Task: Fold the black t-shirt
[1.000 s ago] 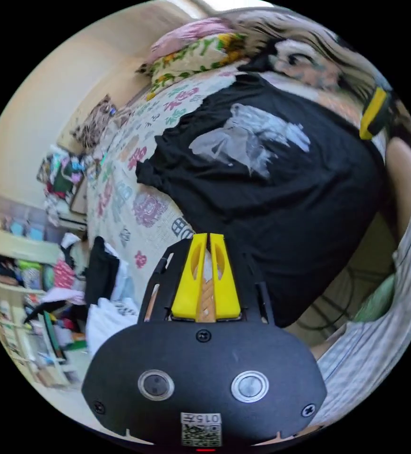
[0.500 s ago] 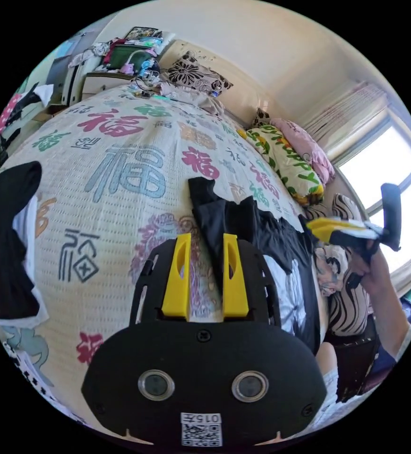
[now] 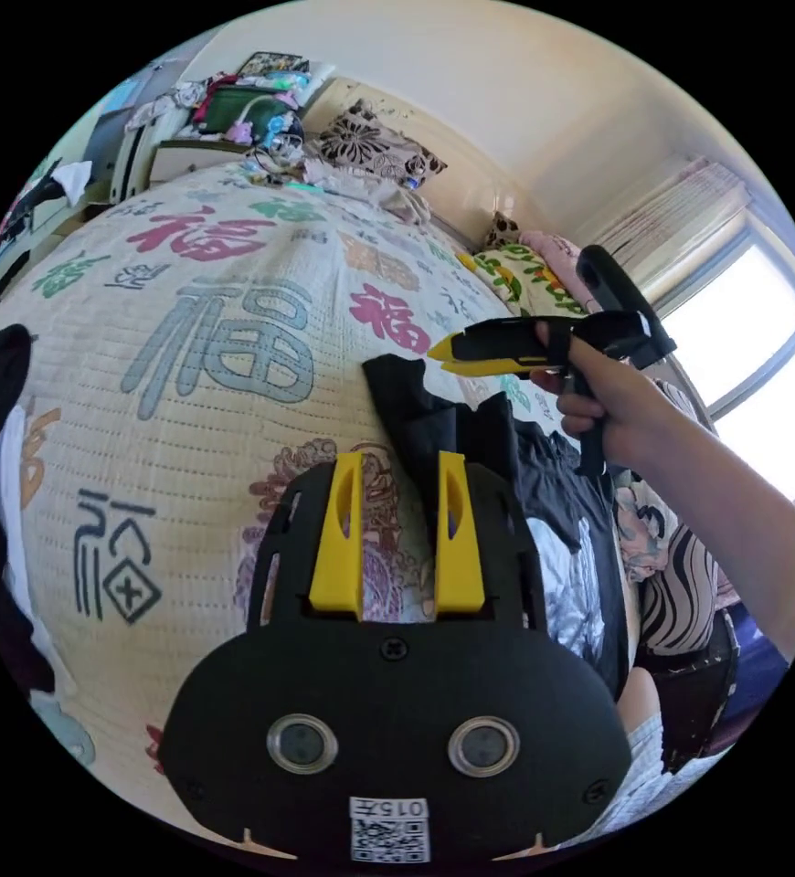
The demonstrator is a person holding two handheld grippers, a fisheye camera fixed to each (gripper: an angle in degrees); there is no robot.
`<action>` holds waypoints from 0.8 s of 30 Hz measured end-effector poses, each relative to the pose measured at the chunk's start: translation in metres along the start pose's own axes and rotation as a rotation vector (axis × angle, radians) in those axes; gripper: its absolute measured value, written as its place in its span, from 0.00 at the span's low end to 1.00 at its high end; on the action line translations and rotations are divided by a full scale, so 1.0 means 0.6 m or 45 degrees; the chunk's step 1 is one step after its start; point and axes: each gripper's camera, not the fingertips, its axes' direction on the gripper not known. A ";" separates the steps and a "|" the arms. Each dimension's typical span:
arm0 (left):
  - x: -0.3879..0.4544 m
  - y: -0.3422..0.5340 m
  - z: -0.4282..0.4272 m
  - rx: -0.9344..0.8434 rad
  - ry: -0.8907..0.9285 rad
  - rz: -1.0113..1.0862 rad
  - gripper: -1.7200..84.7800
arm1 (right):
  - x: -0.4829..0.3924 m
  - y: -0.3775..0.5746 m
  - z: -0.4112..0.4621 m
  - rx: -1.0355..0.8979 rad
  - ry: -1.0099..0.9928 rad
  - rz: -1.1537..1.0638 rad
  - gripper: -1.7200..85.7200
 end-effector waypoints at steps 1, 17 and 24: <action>-0.007 -0.010 0.002 0.006 0.052 0.021 0.09 | 0.005 -0.012 0.001 -0.007 0.010 0.012 0.14; -0.174 0.131 -0.164 0.446 0.024 -0.400 0.02 | -0.121 -0.104 0.039 -0.195 -0.203 -0.290 0.14; -0.157 0.183 -0.189 0.464 -0.060 -0.443 0.02 | -0.186 -0.102 0.059 -0.305 -0.175 -0.430 0.14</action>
